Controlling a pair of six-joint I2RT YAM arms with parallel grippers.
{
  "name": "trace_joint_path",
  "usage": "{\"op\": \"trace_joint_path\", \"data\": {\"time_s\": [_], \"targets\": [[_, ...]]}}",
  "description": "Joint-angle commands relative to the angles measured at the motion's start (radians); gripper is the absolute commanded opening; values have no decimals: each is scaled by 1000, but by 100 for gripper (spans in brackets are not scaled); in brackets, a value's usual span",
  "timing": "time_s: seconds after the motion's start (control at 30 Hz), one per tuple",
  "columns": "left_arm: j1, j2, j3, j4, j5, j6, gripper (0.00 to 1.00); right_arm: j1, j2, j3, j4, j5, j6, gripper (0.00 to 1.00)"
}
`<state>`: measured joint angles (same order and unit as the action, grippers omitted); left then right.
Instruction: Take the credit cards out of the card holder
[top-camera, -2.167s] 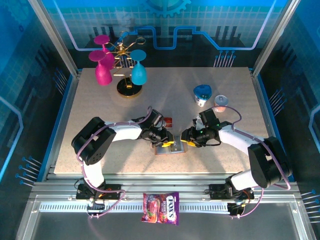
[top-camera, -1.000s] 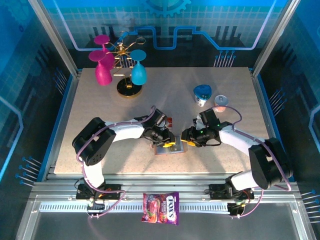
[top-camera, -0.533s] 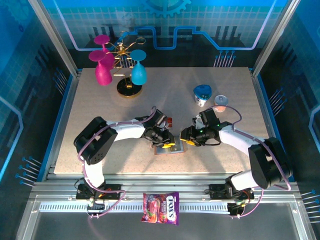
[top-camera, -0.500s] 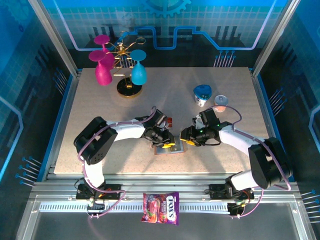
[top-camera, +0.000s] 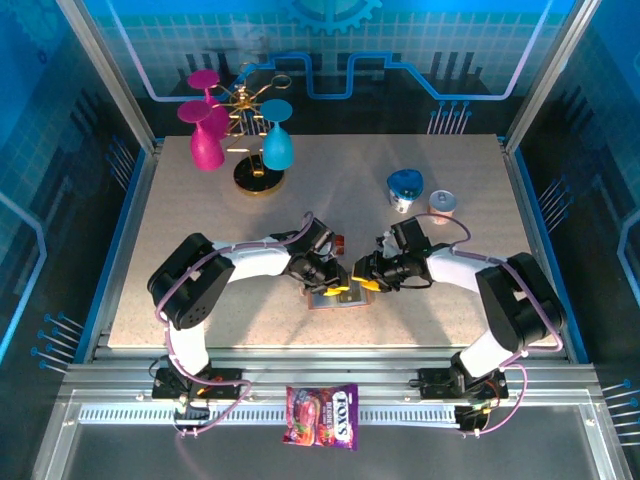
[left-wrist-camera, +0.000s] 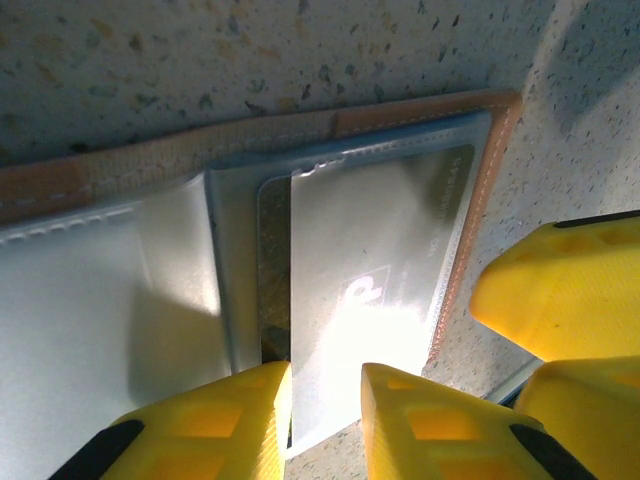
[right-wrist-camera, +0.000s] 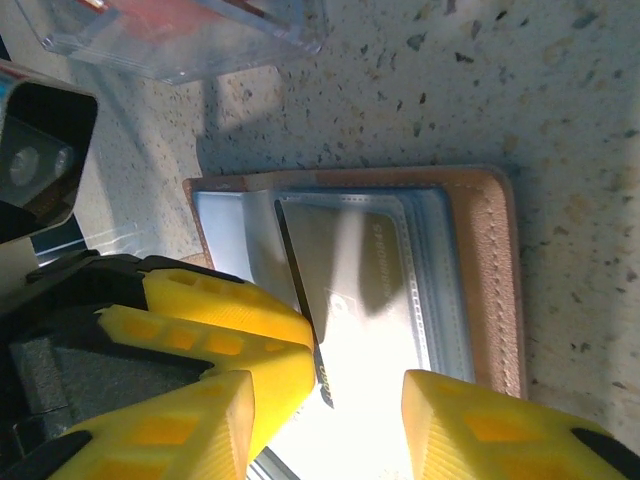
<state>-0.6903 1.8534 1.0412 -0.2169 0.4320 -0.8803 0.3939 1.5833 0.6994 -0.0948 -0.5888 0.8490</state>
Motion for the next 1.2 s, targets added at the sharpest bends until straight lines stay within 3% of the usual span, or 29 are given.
{"op": "trace_joint_path", "data": {"time_s": [0.0,0.9,1.17], "targets": [[-3,6,20,-36,-12,16,26,15,32,-11,40,-38,13,43],[1,-61,17,-128,-84,61,27,20,61,-8,-48,32,-43,43],[18,-98,-47,-8,-50,-7,34,20,58,-7,-48,31,-42,43]]}}
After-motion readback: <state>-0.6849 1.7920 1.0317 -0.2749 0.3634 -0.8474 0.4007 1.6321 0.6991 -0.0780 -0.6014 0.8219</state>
